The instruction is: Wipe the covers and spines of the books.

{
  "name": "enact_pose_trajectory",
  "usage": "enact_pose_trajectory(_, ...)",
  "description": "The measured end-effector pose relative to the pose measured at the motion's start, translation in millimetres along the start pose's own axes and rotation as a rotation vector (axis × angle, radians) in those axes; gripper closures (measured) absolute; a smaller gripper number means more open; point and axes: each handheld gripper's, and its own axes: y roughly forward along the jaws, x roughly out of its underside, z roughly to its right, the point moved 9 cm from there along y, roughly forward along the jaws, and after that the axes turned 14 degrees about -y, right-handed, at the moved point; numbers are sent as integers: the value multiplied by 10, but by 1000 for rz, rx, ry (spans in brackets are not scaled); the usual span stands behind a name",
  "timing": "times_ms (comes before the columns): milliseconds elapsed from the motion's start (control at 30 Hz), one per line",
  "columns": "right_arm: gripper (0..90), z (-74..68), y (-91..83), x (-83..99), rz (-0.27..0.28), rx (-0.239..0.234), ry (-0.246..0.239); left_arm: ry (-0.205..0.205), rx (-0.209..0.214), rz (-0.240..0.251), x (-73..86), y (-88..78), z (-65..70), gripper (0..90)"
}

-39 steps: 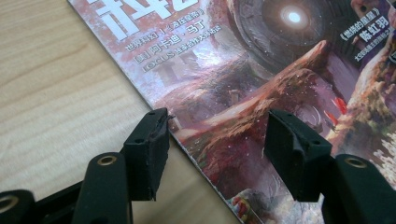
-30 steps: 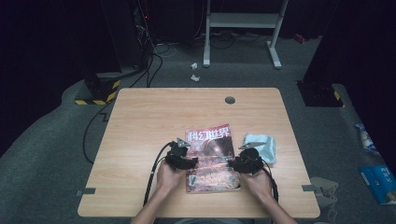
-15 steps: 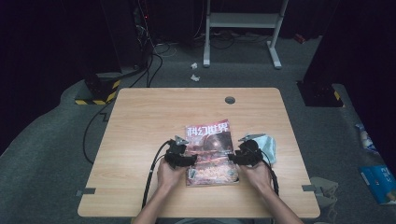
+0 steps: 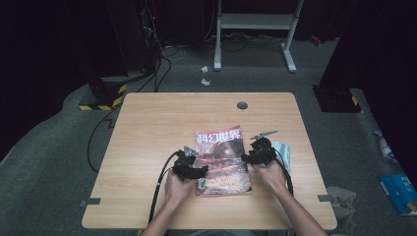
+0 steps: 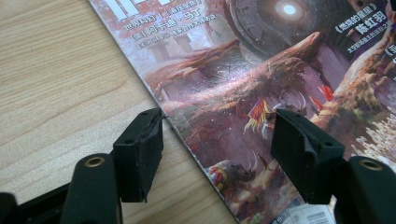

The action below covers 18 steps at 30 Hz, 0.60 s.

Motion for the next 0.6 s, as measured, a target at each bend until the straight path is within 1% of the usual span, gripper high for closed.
enact_pose_trajectory(33, 533, 2, 7, -2, -16, -3, -2, 4, -2, 0, -4, 2, -5, 338)
enact_pose_trajectory(100, 525, 3, 17, -25, -27, -5, -3, 1, -2, 1, -9, 8, -2, 336)
enact_pose_trajectory(233, 521, 14, 35, -71, -21, -11, -3, 4, -2, -3, -21, 17, -4, 335)
enact_pose_trajectory(300, 512, 17, 64, -63, -58, -20, 3, 8, -5, -7, -32, 24, -7, 332)
enact_pose_trajectory(367, 507, 33, 79, -83, -69, -22, 1, 6, -3, -12, -44, 36, -5, 327)
enact_pose_trajectory(433, 497, 41, 89, -113, -78, -32, 6, 4, -1, -3, -57, 48, -8, 324)
enact_pose_trajectory(467, 491, 41, 99, -126, -81, -38, 16, 4, -1, 0, -61, 52, -10, 324)
enact_pose_trajectory(533, 486, 45, 129, -136, -117, -44, 22, 1, 1, 5, -67, 59, -9, 324)
enact_pose_trajectory(600, 482, 50, 154, -154, -136, -47, 23, 2, 3, 8, -74, 64, -14, 324)
